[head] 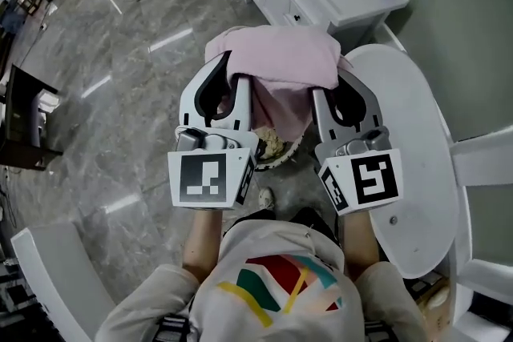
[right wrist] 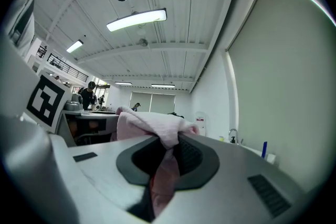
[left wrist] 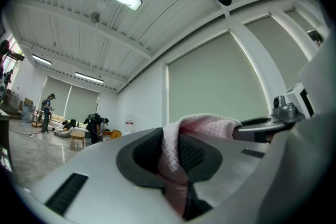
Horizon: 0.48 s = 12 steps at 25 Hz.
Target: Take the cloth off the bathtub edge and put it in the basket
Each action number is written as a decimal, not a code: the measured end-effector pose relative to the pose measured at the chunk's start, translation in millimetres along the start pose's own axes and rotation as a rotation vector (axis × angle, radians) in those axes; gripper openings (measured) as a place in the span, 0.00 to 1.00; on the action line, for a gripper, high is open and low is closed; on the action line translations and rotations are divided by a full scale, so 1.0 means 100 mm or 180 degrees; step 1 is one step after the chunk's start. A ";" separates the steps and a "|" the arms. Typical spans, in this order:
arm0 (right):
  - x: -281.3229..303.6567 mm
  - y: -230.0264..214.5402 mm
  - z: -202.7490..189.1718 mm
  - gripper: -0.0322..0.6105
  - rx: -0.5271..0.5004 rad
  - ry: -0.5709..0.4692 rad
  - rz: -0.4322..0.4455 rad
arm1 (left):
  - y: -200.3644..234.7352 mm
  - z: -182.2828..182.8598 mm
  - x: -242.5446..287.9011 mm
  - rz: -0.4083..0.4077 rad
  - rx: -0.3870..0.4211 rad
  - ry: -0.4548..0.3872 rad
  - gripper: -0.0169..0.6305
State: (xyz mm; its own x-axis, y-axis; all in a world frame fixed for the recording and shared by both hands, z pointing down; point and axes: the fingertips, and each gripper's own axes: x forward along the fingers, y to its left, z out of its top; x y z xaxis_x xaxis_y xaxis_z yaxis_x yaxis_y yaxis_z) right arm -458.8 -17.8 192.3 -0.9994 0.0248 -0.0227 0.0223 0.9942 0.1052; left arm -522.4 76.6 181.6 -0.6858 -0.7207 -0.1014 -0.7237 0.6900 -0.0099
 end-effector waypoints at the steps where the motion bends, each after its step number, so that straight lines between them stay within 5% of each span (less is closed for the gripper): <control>1: 0.03 0.04 -0.03 0.13 0.0008 0.0022 0.0055 | 0.05 -0.03 -0.02 0.0053 -0.0020 0.0027 0.13; 12: 0.22 0.44 -0.22 0.13 0.0026 0.0105 0.0657 | 0.35 -0.23 -0.34 0.0564 0.0054 0.0164 0.13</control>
State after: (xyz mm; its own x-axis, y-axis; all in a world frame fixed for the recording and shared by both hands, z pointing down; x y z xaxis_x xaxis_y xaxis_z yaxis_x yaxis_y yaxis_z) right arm -480.7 24.5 218.5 -0.9739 0.2249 0.0312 0.2269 0.9691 0.0963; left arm -526.5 124.0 207.3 -0.8058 -0.5900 -0.0518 -0.5901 0.8072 -0.0132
